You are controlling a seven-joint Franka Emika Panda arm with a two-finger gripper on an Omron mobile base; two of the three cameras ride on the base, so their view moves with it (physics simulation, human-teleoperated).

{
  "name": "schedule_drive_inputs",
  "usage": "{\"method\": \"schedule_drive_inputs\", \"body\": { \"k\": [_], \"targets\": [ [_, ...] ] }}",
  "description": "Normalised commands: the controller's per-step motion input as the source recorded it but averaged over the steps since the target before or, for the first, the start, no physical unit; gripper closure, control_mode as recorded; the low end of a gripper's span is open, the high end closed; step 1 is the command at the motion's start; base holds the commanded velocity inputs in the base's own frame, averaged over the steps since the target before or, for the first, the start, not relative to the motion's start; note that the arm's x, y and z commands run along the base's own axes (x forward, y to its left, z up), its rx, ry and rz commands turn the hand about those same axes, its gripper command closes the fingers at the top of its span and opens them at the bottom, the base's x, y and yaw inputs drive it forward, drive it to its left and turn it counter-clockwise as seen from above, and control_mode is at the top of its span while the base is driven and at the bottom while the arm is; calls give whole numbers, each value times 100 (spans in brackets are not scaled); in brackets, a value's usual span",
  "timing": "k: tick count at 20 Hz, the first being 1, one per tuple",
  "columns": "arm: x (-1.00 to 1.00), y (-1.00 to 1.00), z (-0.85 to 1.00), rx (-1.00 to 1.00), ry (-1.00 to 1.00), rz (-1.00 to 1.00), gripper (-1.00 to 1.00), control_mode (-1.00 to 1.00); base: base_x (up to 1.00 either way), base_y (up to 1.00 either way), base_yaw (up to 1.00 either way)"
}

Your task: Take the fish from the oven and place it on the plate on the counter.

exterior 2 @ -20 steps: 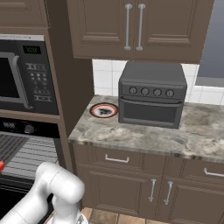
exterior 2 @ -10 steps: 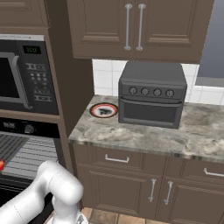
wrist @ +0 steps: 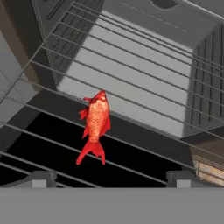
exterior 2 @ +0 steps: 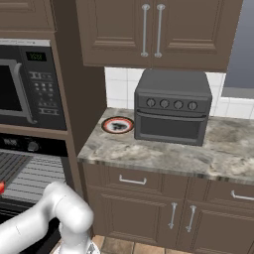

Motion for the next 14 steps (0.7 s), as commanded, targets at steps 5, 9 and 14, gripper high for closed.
{"method": "schedule_drive_inputs", "body": {
  "k": [5, 9, 14],
  "targets": [
    [0, -36, -7, 34, 29, -6, -100, -100, 0, 0, 0],
    [28, -22, -41, 14, 28, -1, -100, -100, 0, 0, 0],
    [56, -8, -48, 9, 26, -2, -100, -100, 0, 0, 0]
  ]
}}
